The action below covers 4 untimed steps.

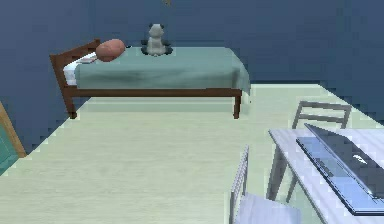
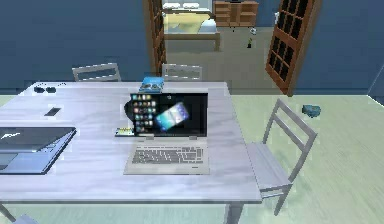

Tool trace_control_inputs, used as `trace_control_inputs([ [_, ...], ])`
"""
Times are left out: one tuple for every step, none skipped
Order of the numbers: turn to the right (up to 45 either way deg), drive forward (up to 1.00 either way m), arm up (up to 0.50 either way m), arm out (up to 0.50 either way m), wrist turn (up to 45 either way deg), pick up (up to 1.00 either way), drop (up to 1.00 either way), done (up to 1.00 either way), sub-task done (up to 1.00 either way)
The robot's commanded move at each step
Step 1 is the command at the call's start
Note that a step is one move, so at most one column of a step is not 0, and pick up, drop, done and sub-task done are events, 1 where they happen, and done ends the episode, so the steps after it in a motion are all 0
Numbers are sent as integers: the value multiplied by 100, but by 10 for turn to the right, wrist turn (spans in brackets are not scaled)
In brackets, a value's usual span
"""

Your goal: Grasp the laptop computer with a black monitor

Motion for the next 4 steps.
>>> trace_control_inputs([
  [0, 0, 34, 0, 0, 0, 0, 0, 0],
  [0, 0, 0, 26, 0, 0, 0, 0, 0],
  [0, 0, 0, 0, 450, 0, 0, 0, 0],
  [0, 0, 0, 0, 450, 0, 0, 0, 0],
])
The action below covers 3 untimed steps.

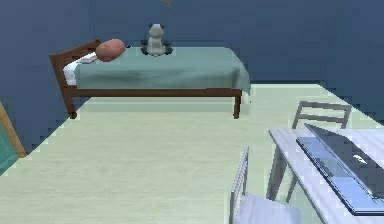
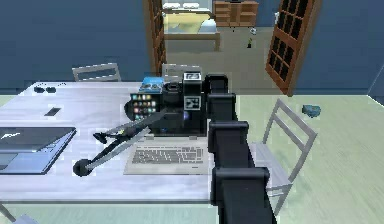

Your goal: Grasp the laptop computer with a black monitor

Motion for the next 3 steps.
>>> trace_control_inputs([
  [0, 0, 0, 0, 450, 0, 0, 0, 0],
  [0, 0, 0, 0, 360, 0, 0, 0, 0],
  [0, 0, -30, 0, 0, 0, 0, 0, 0],
])
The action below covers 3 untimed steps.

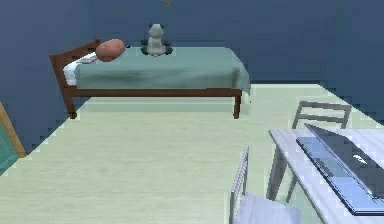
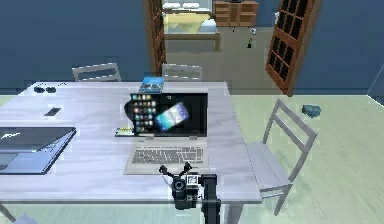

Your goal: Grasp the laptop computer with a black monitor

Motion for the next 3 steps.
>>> trace_control_inputs([
  [0, 0, 0, 0, 0, 100, 0, 0, 0],
  [0, 0, 10, 0, 0, 0, 0, 0, 0],
  [0, 0, 0, 0, 0, 0, 0, 100, 0],
])
